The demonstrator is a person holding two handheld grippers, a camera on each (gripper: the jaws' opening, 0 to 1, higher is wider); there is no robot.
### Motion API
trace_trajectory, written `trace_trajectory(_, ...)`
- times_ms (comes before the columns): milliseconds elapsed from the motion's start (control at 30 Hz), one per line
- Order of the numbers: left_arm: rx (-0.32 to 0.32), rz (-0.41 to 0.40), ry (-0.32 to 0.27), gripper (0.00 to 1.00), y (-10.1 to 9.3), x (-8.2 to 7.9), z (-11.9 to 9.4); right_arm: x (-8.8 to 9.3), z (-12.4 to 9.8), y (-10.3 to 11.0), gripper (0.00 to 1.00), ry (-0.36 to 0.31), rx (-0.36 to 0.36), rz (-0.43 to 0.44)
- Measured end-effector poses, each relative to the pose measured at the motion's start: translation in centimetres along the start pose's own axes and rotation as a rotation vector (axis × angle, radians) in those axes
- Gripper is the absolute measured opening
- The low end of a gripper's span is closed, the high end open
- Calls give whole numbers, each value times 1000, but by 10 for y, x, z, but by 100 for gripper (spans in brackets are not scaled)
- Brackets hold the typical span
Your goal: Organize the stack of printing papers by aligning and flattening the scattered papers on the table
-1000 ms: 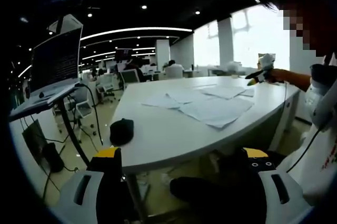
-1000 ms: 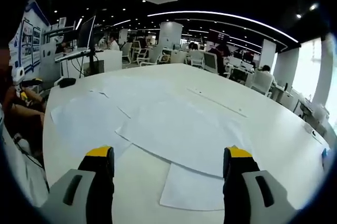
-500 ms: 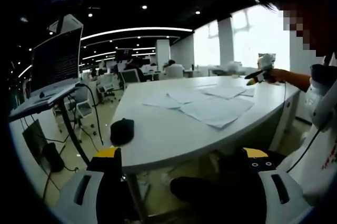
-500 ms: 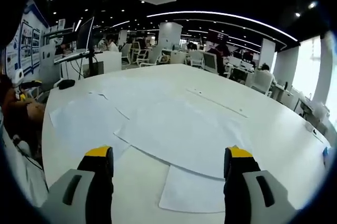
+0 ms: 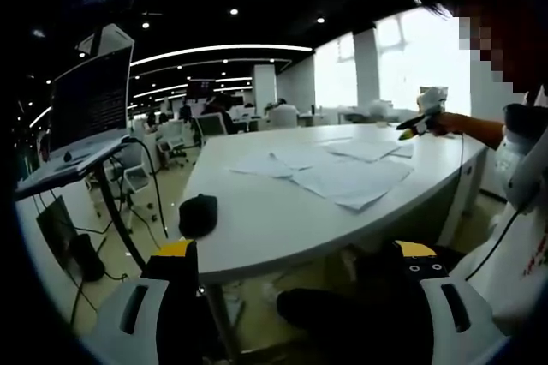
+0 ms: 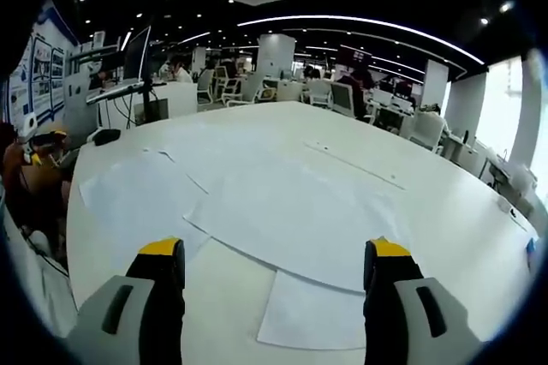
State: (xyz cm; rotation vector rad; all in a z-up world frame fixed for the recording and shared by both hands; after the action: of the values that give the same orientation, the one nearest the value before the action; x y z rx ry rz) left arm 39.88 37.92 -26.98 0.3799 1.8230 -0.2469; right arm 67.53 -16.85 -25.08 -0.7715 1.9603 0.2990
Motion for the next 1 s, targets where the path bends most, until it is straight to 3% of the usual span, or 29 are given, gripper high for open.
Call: trace_trajectory(1000, -3, 3, 5, 95, 0, -1, 0, -4, 12, 4, 81, 15, -19, -8)
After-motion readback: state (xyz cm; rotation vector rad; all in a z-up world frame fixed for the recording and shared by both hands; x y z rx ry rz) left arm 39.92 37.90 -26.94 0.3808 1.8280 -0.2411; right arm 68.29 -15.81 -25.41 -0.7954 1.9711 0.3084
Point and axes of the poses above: the point that each gripper's makers call its tool centre point, and the gripper's own axes: z roughly forward along the fingers, y roughly to its left, x roughly out of its underside, the point moved 7 cm from there along -z, roughly backward along the fingers, and after that the axes turned 1 degree about y, right-handed, at the moved point
